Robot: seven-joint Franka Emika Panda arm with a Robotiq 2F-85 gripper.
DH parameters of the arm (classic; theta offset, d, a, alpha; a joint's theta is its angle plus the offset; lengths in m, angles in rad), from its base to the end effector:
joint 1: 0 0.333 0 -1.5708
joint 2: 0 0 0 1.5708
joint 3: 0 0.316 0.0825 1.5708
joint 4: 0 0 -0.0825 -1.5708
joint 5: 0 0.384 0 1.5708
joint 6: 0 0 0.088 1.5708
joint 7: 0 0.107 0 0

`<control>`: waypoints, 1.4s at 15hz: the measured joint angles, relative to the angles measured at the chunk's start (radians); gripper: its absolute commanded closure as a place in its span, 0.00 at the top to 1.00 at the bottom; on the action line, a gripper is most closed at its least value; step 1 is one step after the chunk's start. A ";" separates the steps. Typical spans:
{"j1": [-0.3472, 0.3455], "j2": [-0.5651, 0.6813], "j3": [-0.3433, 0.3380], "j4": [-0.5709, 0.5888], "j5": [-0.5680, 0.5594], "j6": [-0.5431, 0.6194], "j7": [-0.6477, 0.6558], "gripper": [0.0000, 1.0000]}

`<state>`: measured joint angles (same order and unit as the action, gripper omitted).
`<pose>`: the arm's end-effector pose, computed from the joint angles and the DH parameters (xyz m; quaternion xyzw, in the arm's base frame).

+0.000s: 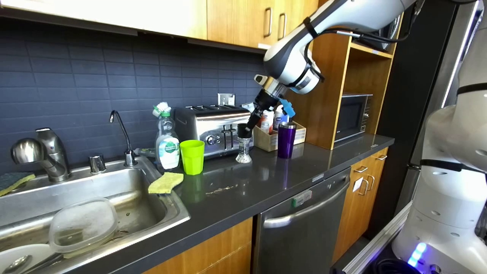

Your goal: Move the salt shaker to the left

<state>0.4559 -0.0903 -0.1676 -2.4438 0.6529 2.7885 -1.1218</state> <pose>0.4897 0.1160 0.3752 -0.8793 -0.3921 -0.2573 0.0830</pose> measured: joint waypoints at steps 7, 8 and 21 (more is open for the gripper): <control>-0.005 0.065 -0.009 0.011 0.089 0.000 -0.109 0.40; -0.005 0.071 -0.010 0.013 0.097 0.002 -0.119 0.40; -0.008 0.072 -0.011 0.032 0.100 0.001 -0.148 1.00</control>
<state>0.4475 -0.0183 -0.1789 -2.4117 0.7533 2.7896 -1.2701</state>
